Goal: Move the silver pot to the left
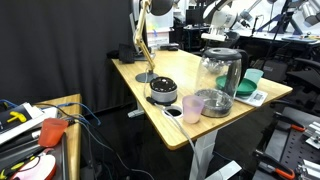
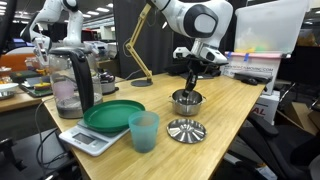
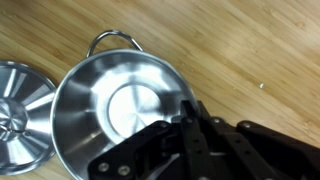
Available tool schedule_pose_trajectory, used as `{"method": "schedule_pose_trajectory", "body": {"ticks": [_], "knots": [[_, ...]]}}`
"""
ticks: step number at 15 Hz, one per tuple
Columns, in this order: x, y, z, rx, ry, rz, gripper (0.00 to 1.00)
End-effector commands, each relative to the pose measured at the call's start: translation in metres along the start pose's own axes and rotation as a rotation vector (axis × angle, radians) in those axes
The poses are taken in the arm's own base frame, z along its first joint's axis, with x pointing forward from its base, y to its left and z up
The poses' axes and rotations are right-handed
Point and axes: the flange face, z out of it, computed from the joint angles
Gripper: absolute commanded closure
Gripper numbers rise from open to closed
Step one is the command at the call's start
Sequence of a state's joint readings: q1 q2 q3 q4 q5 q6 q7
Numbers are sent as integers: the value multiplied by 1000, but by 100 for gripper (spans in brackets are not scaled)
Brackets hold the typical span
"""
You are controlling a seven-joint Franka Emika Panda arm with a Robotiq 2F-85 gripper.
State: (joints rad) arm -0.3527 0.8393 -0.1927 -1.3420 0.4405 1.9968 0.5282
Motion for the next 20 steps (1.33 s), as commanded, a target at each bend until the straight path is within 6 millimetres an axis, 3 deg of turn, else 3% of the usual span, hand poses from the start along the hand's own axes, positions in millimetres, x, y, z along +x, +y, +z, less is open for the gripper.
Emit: {"method": "schedule_pose_trajectory", "body": {"ticks": [1, 3, 7, 13, 17, 20], "knots": [[-16, -5, -12, 5, -10, -43, 98], [-35, -16, -19, -39, 13, -81, 98], [-97, -50, -19, -217, 75, -142, 98], [-197, -106, 37, -511, 131, -246, 98], [-231, -121, 62, -572, 146, -330, 98], [-246, -127, 66, -551, 126, -412, 98]]}}
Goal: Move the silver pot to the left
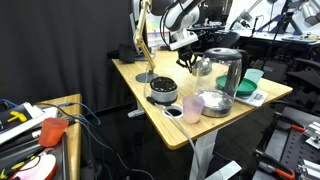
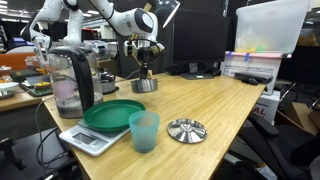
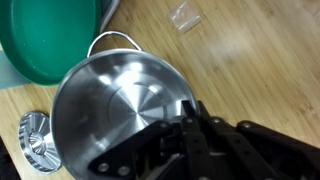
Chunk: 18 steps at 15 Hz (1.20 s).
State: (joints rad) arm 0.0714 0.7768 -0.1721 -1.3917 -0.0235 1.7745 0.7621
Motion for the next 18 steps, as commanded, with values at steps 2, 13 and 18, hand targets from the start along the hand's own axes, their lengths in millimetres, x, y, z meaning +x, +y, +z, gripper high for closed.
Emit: {"method": "schedule_pose_trajectory", "body": {"ticks": [2, 13, 18], "knots": [[-11, -7, -8, 20, 17, -127, 98], [-52, -40, 44, -16, -55, -563, 98], [-73, -48, 48, -63, -49, -687, 98]]}}
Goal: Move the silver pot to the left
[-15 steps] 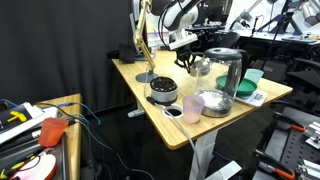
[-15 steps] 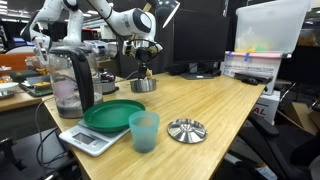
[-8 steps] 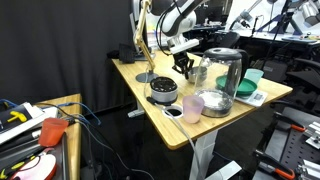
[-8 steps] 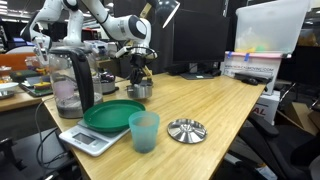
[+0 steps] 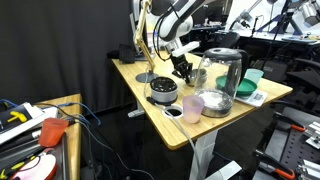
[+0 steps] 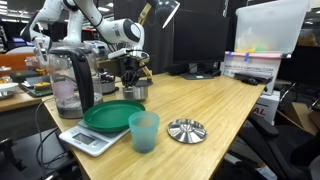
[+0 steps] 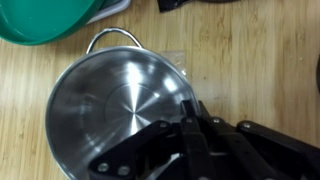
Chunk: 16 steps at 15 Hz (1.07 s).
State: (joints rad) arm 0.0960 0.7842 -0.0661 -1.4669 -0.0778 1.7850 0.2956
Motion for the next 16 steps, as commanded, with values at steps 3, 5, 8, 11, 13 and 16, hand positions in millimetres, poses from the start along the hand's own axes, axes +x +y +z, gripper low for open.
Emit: {"method": "schedule_pose_trajectory", "body": {"ticks": [3, 5, 8, 11, 13, 16], "knots": [[-19, -19, 10, -17, 7, -136, 98], [-22, -21, 8, -26, 28, -152, 98], [-26, -21, 6, -22, 54, -165, 98], [-32, -22, 4, -14, 69, -196, 98], [-35, -21, 3, -5, 77, -208, 90], [-38, -21, 7, 9, 82, -213, 62]]}}
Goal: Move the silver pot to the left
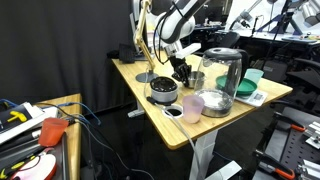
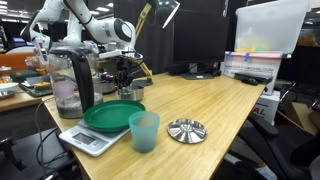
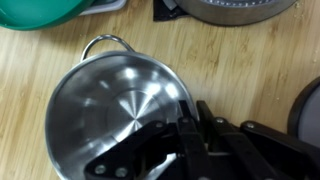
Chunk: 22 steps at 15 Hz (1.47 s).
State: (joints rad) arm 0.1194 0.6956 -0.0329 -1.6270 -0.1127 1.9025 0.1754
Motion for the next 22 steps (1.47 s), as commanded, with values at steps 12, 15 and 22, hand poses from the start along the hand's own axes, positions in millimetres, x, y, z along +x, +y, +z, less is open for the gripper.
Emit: {"method": "schedule_pose_trajectory", "body": {"ticks": [12, 15, 22], "knots": [[-32, 8, -19, 24, 194, 16, 0], [-44, 12, -28, 7, 248, 38, 0], [-96, 2, -64, -48, 462, 19, 0]]}}
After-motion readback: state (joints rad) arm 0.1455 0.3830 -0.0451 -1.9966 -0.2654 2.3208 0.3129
